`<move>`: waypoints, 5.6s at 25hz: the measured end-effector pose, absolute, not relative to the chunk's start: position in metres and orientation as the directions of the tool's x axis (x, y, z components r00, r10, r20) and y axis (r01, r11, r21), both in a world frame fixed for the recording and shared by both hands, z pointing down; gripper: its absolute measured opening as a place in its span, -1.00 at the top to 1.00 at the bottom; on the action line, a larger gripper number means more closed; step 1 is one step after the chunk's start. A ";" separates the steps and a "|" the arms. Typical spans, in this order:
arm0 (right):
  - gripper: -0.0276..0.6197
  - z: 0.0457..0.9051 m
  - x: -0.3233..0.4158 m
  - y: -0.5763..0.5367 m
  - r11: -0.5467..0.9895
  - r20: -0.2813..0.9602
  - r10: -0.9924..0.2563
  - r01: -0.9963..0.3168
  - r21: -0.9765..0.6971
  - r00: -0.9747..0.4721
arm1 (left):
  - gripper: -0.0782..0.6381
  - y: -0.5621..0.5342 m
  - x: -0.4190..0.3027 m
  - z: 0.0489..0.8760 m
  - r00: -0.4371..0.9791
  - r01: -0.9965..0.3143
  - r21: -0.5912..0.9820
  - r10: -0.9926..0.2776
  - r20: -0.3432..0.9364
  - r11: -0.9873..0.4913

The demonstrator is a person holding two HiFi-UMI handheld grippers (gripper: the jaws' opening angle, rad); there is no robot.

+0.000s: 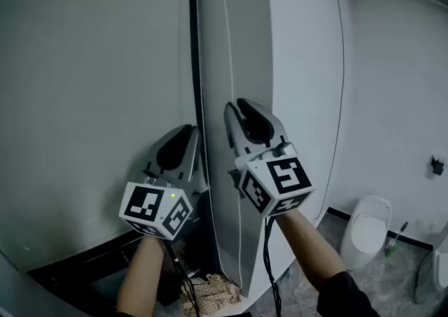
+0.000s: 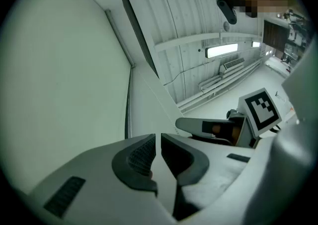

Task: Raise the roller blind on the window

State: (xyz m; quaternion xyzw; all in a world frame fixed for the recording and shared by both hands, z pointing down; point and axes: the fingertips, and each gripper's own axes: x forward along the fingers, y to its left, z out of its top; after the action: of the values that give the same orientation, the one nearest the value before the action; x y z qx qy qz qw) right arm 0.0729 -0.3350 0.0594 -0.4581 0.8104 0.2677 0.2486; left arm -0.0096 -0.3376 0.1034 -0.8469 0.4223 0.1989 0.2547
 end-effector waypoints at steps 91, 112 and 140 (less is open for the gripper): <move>0.87 0.160 0.037 -0.398 0.656 -0.357 -0.681 -0.749 0.091 -0.640 | 0.53 -0.380 0.020 0.055 0.671 -0.732 -0.314 -0.560 -0.486 -0.604; 0.86 0.276 0.039 -0.390 0.691 -0.247 -0.712 -0.719 -0.076 -0.657 | 0.73 -0.431 0.004 0.101 0.559 -0.827 -0.234 -0.700 -0.444 -0.511; 0.86 0.123 0.003 -0.436 0.548 -0.348 -0.761 -0.829 0.108 -0.548 | 0.73 -0.424 -0.021 0.281 0.625 -0.781 -0.186 -0.747 -0.227 -0.597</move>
State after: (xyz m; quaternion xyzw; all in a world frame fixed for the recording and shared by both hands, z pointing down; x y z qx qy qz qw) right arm 0.0029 -0.4365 0.1229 -0.4570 0.8700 0.1308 0.1311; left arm -0.0214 -0.4242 0.2808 -0.8913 0.4285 0.0629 0.1343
